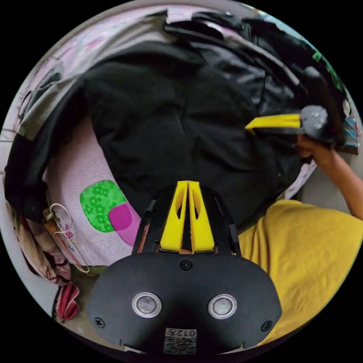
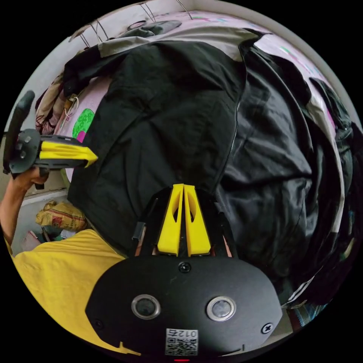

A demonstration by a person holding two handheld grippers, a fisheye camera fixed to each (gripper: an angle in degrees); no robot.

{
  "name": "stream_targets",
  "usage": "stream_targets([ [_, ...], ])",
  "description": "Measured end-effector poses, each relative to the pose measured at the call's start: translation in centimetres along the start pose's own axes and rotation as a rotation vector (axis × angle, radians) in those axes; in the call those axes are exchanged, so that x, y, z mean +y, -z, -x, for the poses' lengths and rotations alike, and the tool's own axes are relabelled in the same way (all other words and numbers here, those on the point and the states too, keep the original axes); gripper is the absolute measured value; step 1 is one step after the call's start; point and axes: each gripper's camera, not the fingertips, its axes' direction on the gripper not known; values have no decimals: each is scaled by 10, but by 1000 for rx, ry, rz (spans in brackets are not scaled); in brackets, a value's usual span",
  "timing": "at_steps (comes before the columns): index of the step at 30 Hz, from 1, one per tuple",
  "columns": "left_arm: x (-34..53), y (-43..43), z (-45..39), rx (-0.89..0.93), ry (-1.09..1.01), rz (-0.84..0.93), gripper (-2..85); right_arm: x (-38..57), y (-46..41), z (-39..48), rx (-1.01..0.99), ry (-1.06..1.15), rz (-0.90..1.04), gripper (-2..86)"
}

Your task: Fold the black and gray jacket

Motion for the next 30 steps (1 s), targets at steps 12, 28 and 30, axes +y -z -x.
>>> stream_targets([
  [12, 32, -9, 6, -62, 18, 11, -1, 33, 11, -27, -119, 15, -14, -1],
  [28, 4, -40, -116, -72, -163, -76, -1, 94, -9, -22, -51, 227, 96, 4],
  [30, 6, -43, -116, -67, -135, -88, -1, 99, -6, -24, -36, 247, 70, 6],
])
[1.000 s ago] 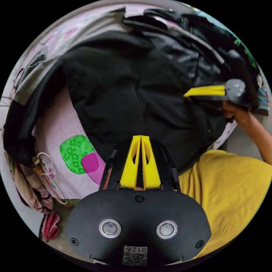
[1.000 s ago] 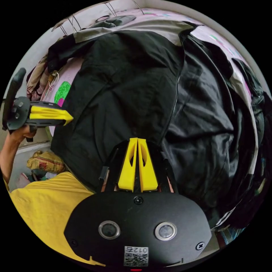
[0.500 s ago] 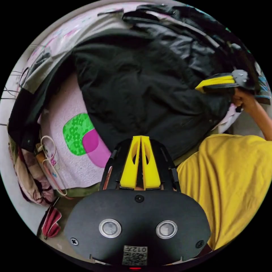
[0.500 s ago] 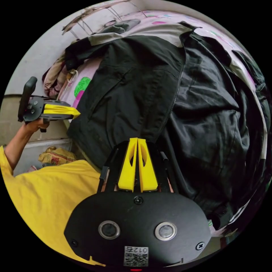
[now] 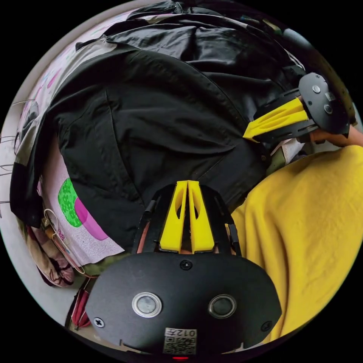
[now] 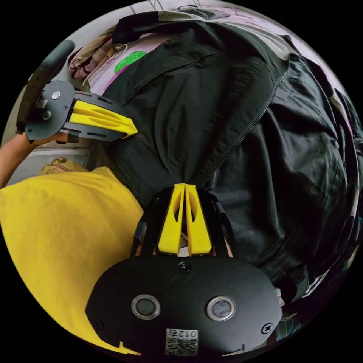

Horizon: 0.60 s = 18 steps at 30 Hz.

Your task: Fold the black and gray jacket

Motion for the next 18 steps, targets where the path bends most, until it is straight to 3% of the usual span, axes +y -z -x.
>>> stream_targets([
  [5, -11, 3, 3, 26, -20, 37, -2, -4, 15, -30, -159, 32, 43, 6],
  [7, -25, 40, 30, 83, 48, -85, -2, -2, 45, -58, -220, -11, -46, 6],
  [11, -91, 92, 92, 19, 153, -277, -2, -15, 125, -154, 23, -145, -280, 17],
  [13, -154, 104, 136, 7, 217, -342, -2, -34, 147, -194, 153, -163, -295, 31],
  [15, -202, 101, 162, -5, 264, -345, -2, -59, 163, -229, 354, -142, -298, 55],
  [18, -269, 80, 186, -52, 285, -269, -2, -84, 162, -256, 471, -60, -243, 66],
])
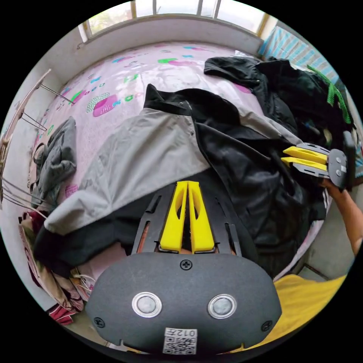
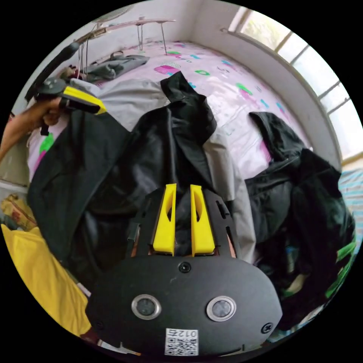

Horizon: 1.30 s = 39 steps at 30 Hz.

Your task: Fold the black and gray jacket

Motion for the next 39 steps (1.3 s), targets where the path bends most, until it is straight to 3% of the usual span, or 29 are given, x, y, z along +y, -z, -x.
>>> stream_targets([
  [9, -59, -73, -9, -71, -75, 154, -1, -20, -37, -28, 99, 159, 101, 63],
  [11, -59, -76, -9, -77, -72, 106, 0, -21, -41, -42, 104, 163, 149, 51],
  [14, -64, -82, -7, -93, -85, 99, 0, -21, -38, -80, 26, 93, 180, 33],
  [18, -74, -92, 4, -81, -86, 115, 1, -5, -14, -172, -184, -201, 132, 25],
  [20, -79, -89, 19, -30, -29, 110, 1, 9, -1, -210, -234, -322, 101, 23],
  [23, -80, -53, 45, 131, 118, -42, 5, 36, 22, -252, -317, -407, 45, 21],
  [25, -86, -34, 50, 369, 180, -128, 12, 52, 30, -261, -339, -421, 15, 20],
  [28, -110, -45, 21, 550, 155, -95, 33, 71, 41, -258, -362, -418, -35, 20],
  [32, -139, -61, -15, 638, 173, -77, 67, 92, 56, -233, -282, -335, -76, 22],
  [39, -173, -105, -22, 774, 408, -10, 98, 137, 66, -210, -221, -288, -154, 23],
])
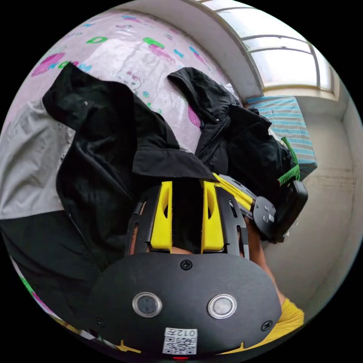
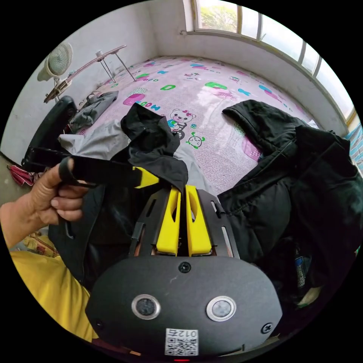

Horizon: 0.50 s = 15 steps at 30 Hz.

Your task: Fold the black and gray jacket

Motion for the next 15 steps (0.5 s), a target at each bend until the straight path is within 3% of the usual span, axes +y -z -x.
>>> stream_targets([
  [8, -33, -19, 26, 138, 155, -48, 72, 49, 18, 0, 70, 57, -33, 15],
  [12, -53, -24, 17, 99, 131, -70, 15, 69, 27, 5, 88, 71, -28, 15],
  [15, -71, -28, 1, -10, 67, -46, 3, 103, 52, -14, 55, -79, -95, 16],
])
